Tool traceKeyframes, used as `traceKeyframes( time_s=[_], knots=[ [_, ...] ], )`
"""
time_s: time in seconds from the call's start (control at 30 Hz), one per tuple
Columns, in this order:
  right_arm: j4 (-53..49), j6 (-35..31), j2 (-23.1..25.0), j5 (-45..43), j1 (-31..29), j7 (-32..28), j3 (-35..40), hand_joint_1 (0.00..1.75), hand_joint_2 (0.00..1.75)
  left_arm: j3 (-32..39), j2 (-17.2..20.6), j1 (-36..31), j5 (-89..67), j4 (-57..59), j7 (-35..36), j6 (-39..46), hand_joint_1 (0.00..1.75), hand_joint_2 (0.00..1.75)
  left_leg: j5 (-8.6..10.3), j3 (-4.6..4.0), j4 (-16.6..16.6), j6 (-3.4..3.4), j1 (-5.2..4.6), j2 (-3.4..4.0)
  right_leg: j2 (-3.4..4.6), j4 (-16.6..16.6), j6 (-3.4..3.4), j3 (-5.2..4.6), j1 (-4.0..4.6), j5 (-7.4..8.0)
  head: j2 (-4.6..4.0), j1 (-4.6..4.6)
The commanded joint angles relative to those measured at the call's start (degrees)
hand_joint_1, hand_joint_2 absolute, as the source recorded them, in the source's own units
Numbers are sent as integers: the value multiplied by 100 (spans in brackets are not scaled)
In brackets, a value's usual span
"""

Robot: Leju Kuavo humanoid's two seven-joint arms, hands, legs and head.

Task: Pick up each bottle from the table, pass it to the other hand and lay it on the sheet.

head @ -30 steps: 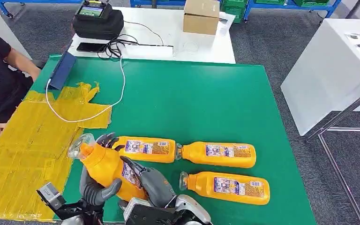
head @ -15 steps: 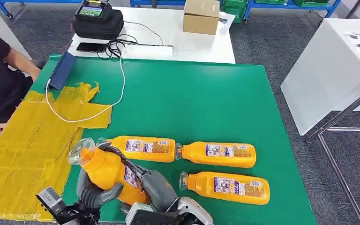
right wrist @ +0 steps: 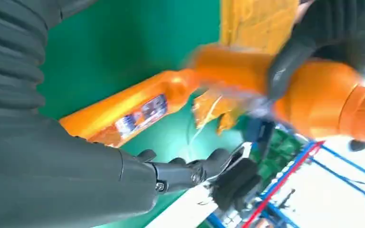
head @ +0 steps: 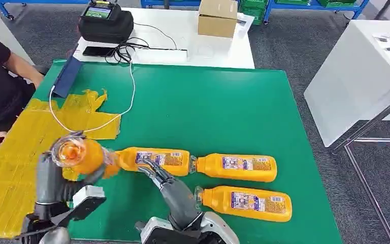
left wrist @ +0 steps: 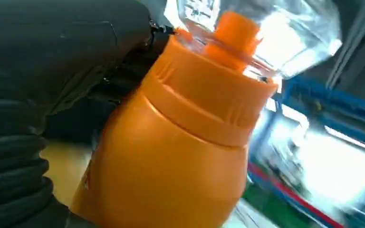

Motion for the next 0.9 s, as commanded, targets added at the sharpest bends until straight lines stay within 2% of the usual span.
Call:
traceKeyframes(
  time_s=[0.03, 0.17, 0.3, 0.4, 0.57, 0.63, 0.73, 0.77, 0.87, 0.9],
  knots=[
    [180, 169, -484, -128, -656, 86, -269, 0, 175, -12, 1259, -1303, -1259, 2164, 525, 417, 175, 175, 10, 13, -13, 12, -8, -2, -9, -5, -20, 13, -3, 5, 0, 2],
    [375, 262, -418, -145, -859, 97, -277, 0, 175, -220, 1397, -1708, -1511, 2727, 659, 266, 175, 175, 15, 15, -17, 19, -10, 2, -11, -4, -33, 13, -4, 7, 0, 2],
    [395, 279, -398, -157, -819, 99, -245, 0, 175, -331, 1403, -1684, -1688, 2750, 878, 351, 175, 175, 11, 12, -9, 17, -6, 0, -10, -4, -17, 14, -2, 4, 0, 2],
    [396, 294, -419, -131, -830, 107, -179, 0, 175, -367, 1430, -1682, -1764, 2758, 952, 322, 175, 175, 6, 12, -11, 22, -10, 4, -8, -4, -22, 63, -4, 1, 0, 2],
    [672, 336, -443, -6, -1117, 176, -60, 0, 175, -621, 1588, -2184, -2187, 3693, 1196, 175, 175, 175, 15, 6, -12, 22, -9, -4, -16, -1, -26, 60, -3, 5, 0, 0],
    [872, 455, -460, -28, -1296, 265, -36, 0, 175, -1038, 1735, -2497, -2187, 4209, 1459, 92, 175, 175, 21, 16, -21, 29, -15, -2, -18, -4, -41, 65, -6, 7, 0, 0],
    [1582, 670, -426, -76, -1778, 433, -33, 0, 175, -1850, 1732, -3265, -2187, 5432, 1851, -6, 175, 175, 28, 5, -17, 26, -11, -9, -24, -2, -31, 49, -3, 14, 0, 2],
    [1688, 684, -406, -91, -1834, 414, -56, 0, 175, -1893, 1702, -3340, -2187, 5569, 1861, 47, 175, 175, 30, -5, -10, 18, -5, -21, -32, 0, -17, 9, -1, 13, 0, 2],
    [1705, 686, -411, -99, -1844, 397, -66, 0, 175, -1896, 1694, -3356, -2187, 5597, 1866, 59, 175, 175, 29, -4, -7, 14, -4, 0, -9, 0, -9, -2, -1, 14, 0, 2],
    [1914, 788, -403, -112, -1951, 502, -77, 0, 175, -2122, 1665, -3527, -2187, 5878, 1815, -106, 175, 175, 32, -7, -10, 19, -8, 0, -9, 0, -14, 1, -4, 18, 0, 2]
  ],
)
